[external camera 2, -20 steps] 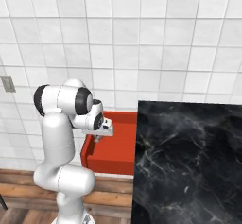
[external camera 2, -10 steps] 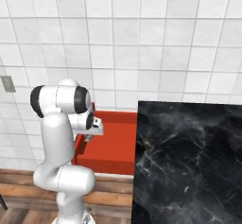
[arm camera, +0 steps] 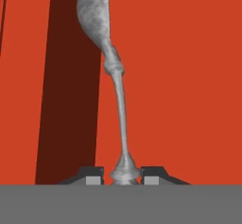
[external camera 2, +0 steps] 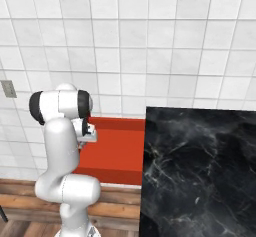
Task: Organize the utensils by type. Pick up the wooden spoons from the counter and place them in the open cabinet. Then pick up the metallic utensils from the counter and place them in the open drawer.
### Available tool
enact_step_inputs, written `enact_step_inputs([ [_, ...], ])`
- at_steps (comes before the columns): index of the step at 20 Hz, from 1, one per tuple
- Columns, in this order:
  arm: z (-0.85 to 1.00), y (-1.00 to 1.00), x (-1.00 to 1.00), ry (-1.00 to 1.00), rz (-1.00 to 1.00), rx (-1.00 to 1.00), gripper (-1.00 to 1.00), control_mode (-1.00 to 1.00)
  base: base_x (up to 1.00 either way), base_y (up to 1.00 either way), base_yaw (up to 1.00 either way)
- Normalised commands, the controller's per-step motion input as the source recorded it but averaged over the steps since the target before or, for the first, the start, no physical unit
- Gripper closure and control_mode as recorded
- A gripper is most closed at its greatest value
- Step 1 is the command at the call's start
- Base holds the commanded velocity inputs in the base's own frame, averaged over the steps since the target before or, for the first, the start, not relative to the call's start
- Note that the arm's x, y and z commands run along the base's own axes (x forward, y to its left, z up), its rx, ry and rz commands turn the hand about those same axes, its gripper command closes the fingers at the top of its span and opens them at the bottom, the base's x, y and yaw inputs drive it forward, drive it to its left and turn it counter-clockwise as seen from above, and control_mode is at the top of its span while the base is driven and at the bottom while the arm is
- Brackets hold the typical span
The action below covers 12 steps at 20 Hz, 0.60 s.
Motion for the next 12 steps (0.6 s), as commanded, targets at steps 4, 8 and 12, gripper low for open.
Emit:
enact_step_inputs([
  [4, -0.13, 0.3, 0.15, 0.0, 0.0, 0.0, 1.0, -1.0, 0.0, 0.0, 0.0],
  [8, 0.01, -0.3, 0.23, 0.0, -0.09, 0.0, 1.0, -1.0, 0.0, 0.0, 0.0],
  [12, 0.07, -0.43, 0.23, 0.0, -0.05, 0.0, 1.0, -1.0, 0.0, 0.0, 0.0],
])
